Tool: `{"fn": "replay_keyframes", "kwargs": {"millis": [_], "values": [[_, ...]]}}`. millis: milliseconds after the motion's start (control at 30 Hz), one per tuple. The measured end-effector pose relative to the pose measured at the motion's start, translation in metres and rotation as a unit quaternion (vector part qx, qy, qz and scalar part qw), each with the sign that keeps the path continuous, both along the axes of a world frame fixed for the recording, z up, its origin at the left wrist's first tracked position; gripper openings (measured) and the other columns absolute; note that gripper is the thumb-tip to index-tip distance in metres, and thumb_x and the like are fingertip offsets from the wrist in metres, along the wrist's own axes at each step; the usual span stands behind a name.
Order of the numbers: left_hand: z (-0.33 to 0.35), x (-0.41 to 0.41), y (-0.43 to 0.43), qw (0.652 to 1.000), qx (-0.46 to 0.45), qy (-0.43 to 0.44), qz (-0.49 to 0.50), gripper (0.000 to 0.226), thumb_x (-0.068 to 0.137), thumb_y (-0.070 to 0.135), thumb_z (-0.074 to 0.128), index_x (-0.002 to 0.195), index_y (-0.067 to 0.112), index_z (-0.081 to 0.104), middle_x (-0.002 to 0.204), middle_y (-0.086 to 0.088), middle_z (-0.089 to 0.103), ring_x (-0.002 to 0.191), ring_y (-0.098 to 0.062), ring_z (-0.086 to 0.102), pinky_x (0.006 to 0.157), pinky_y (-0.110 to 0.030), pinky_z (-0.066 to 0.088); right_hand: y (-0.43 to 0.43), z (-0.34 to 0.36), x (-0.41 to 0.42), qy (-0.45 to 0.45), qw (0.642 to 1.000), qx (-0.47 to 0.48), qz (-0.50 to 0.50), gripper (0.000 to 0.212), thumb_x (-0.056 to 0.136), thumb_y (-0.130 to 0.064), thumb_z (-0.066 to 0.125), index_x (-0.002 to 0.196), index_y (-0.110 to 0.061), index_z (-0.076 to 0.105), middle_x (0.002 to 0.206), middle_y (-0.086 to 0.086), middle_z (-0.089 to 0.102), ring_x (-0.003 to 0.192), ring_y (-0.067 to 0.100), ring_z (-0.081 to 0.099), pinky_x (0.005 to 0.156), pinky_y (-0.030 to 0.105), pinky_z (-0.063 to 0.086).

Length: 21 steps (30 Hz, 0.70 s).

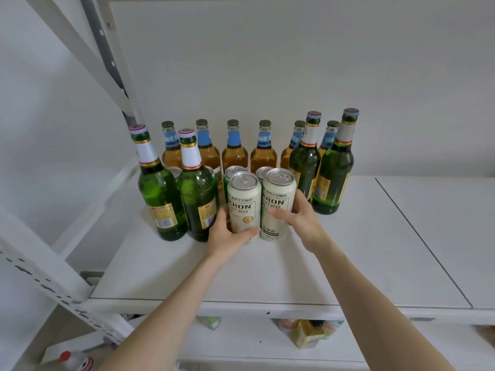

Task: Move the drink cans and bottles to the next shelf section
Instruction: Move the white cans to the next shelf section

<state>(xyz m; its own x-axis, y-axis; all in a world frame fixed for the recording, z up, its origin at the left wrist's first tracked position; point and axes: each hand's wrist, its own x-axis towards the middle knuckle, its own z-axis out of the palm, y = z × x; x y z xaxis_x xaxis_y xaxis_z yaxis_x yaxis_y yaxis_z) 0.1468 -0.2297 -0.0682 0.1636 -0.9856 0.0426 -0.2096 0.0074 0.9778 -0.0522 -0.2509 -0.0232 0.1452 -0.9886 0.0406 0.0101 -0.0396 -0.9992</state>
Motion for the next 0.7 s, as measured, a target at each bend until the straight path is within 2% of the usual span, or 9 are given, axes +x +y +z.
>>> {"fn": "replay_keyframes", "kwargs": {"millis": [67,133,200,300,433,500,600,700], "values": [[0.004,0.0,0.005,1.0,0.011,-0.025,-0.012,0.076,0.042,0.051,0.086,0.106,0.056,0.047,0.099,0.035,0.062,0.093,0.016,0.061,0.07,-0.009,0.05,0.006,0.002,-0.001,-0.014,1.0,0.003,-0.003,0.07,0.072,-0.019,0.083,0.133,-0.017,0.05,0.121,0.0,0.07,0.111,0.019,0.067,0.09,0.042,0.056],[0.007,0.002,0.011,0.999,0.023,-0.037,-0.026,0.074,0.04,0.051,0.087,0.104,0.053,0.049,0.093,0.038,0.061,0.086,0.02,0.06,0.063,-0.006,0.048,0.014,0.004,-0.003,-0.022,1.0,0.012,-0.01,0.068,0.071,-0.022,0.081,0.132,-0.017,0.051,0.118,-0.001,0.071,0.107,0.017,0.069,0.085,0.04,0.058],[0.012,0.004,0.019,0.998,0.031,-0.036,-0.035,0.07,0.041,0.047,0.088,0.1,0.052,0.051,0.087,0.04,0.062,0.082,0.023,0.059,0.058,-0.002,0.047,0.021,0.006,-0.005,-0.031,0.999,0.032,-0.02,0.061,0.075,-0.022,0.081,0.129,-0.021,0.053,0.113,-0.005,0.073,0.101,0.012,0.07,0.077,0.033,0.057],[0.018,0.009,0.032,0.997,0.052,-0.015,-0.053,0.068,0.046,0.041,0.09,0.102,0.05,0.053,0.09,0.035,0.065,0.082,0.021,0.061,0.057,-0.007,0.05,0.035,0.01,-0.009,-0.046,0.996,0.068,-0.035,0.045,0.084,-0.02,0.075,0.124,-0.029,0.057,0.108,-0.01,0.074,0.095,0.007,0.071,0.067,0.026,0.055],[0.022,0.014,0.054,0.994,0.077,0.044,-0.062,0.059,0.064,0.022,0.091,0.108,0.042,0.057,0.093,0.028,0.069,0.08,0.016,0.064,0.055,-0.008,0.05,0.059,0.013,-0.014,-0.046,0.991,0.115,-0.052,0.04,0.085,-0.024,0.073,0.122,-0.031,0.059,0.109,-0.008,0.074,0.102,0.016,0.069,0.079,0.042,0.055],[0.023,0.016,0.066,0.991,0.09,0.07,-0.064,0.058,0.067,0.02,0.089,0.112,0.038,0.057,0.1,0.023,0.069,0.082,0.012,0.067,0.057,-0.01,0.052,0.071,0.014,-0.015,-0.048,0.988,0.135,-0.062,0.042,0.085,-0.027,0.073,0.124,-0.032,0.058,0.113,-0.006,0.073,0.105,0.019,0.067,0.087,0.048,0.053],[0.024,0.021,0.088,0.988,0.108,0.086,-0.066,0.052,0.069,0.023,0.088,0.109,0.038,0.058,0.1,0.02,0.071,0.085,0.005,0.069,0.062,-0.016,0.054,0.09,0.016,-0.015,-0.052,0.984,0.154,-0.071,0.039,0.085,-0.031,0.073,0.122,-0.032,0.06,0.113,-0.004,0.072,0.106,0.021,0.066,0.091,0.05,0.052],[0.024,0.026,0.11,0.987,0.115,0.098,-0.063,0.047,0.071,0.022,0.086,0.109,0.035,0.06,0.097,0.015,0.075,0.084,0.0,0.071,0.059,-0.022,0.057,0.109,0.021,-0.013,-0.057,0.983,0.159,-0.073,0.04,0.081,-0.036,0.075,0.119,-0.031,0.062,0.109,-0.003,0.074,0.106,0.024,0.067,0.09,0.05,0.053]]}}
